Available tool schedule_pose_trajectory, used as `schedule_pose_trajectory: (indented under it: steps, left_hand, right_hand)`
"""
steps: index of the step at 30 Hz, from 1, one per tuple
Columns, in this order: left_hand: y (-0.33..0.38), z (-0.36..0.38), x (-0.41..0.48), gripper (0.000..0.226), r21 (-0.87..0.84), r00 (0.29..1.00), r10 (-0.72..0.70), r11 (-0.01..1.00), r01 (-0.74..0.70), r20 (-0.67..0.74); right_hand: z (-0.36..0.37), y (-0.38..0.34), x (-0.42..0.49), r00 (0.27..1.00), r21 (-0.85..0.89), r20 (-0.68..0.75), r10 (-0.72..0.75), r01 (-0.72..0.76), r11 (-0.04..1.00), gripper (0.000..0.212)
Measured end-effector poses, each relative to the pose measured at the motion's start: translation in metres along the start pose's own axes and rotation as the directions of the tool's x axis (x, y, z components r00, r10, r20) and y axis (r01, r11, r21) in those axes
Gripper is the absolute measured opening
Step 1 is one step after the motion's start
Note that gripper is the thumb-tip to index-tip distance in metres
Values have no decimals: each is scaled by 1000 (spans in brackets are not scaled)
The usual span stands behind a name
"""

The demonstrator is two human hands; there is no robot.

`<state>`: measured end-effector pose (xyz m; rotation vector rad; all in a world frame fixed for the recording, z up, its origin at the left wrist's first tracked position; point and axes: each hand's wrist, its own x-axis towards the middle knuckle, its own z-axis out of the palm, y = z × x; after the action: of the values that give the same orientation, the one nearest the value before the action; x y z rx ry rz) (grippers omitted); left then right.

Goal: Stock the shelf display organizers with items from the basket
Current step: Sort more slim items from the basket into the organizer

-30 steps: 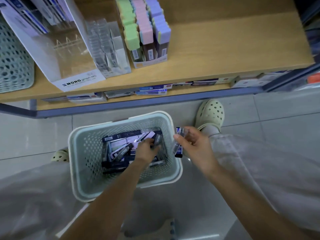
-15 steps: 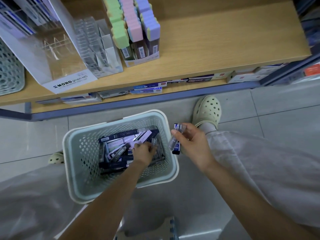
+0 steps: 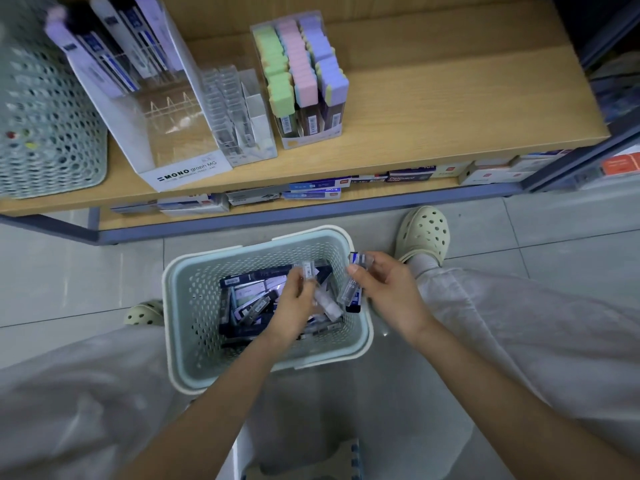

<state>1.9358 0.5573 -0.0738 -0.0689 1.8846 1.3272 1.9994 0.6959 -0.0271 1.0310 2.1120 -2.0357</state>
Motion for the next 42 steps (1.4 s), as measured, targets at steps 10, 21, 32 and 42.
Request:
schedule_pose_trajectory:
  steps: [10, 21, 32, 42]
  left_hand:
    - [43, 5, -46, 13, -255, 999, 48, 965, -53, -25]
    - [70, -14, -78, 44, -203, 982, 175, 966, -159, 64]
    - [106, -45, -100, 16, -257, 930, 334, 895, -364, -152]
    - [174, -126, -99, 12, 8, 809, 485, 859, -512, -332]
  right_hand:
    - [20, -32, -18, 993, 90, 107, 59, -69, 994, 19]
    - [25, -71, -33, 999, 1, 16, -47, 47, 999, 10]
    - [30, -114, -41, 982, 170, -57, -180, 187, 967, 6]
    - [33, -188, 27, 905, -176, -42, -423, 410, 895, 20]
